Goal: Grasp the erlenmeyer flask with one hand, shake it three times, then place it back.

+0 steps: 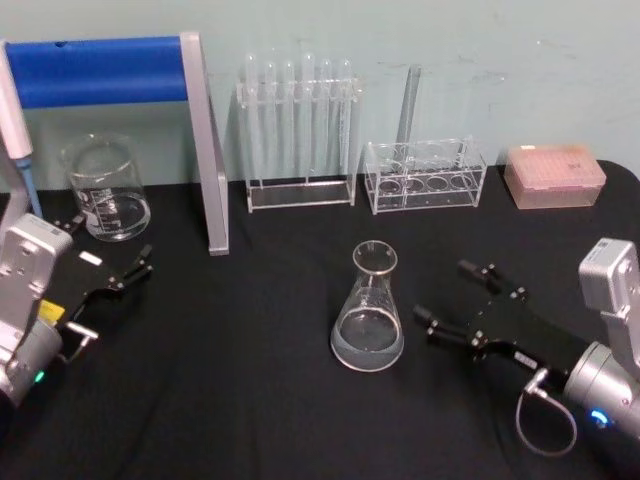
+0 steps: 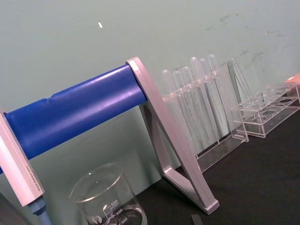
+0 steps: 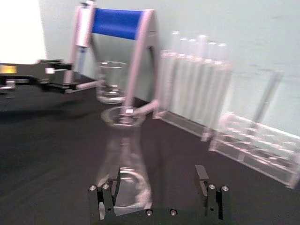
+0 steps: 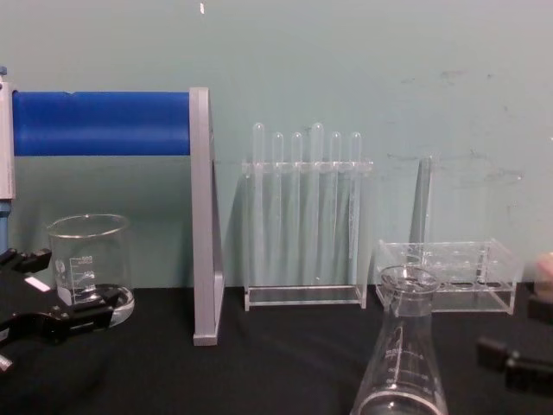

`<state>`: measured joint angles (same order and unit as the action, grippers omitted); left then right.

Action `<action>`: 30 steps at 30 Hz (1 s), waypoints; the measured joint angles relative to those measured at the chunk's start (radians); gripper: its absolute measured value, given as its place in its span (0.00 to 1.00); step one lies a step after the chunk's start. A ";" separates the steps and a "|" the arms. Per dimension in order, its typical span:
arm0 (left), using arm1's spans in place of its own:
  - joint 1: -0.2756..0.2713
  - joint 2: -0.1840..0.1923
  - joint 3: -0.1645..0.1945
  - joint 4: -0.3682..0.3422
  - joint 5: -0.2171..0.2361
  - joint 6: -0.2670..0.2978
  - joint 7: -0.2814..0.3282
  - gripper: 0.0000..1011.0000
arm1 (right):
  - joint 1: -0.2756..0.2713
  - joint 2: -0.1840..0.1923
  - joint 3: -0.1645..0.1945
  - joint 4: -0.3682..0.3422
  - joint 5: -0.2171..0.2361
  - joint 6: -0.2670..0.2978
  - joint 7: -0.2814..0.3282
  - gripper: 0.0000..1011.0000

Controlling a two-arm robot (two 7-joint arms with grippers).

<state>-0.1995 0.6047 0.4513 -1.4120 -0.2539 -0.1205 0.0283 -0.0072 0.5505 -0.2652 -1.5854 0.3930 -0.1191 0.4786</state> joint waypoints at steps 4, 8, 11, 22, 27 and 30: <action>0.000 0.000 0.000 0.000 0.000 0.000 0.000 0.99 | 0.018 -0.024 0.021 0.027 -0.032 0.000 -0.060 0.99; 0.000 0.000 0.000 0.000 0.000 0.000 0.000 0.99 | 0.051 -0.061 0.034 0.065 -0.082 -0.001 -0.127 0.99; 0.000 0.000 0.000 0.000 0.000 0.000 0.000 0.99 | 0.082 -0.092 0.036 0.101 -0.132 -0.013 -0.180 0.99; 0.000 0.000 0.000 0.000 0.000 0.000 0.000 0.99 | 0.186 -0.183 0.003 0.234 -0.336 -0.089 -0.330 0.99; 0.000 0.000 0.000 0.000 0.000 0.000 0.000 0.99 | 0.209 -0.204 -0.008 0.272 -0.396 -0.104 -0.363 0.99; 0.000 0.000 0.000 0.000 0.000 0.000 0.000 0.99 | 0.215 -0.213 -0.009 0.283 -0.414 -0.105 -0.368 0.99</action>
<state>-0.1995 0.6047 0.4514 -1.4120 -0.2539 -0.1205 0.0283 0.2077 0.3380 -0.2743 -1.3024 -0.0212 -0.2243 0.1101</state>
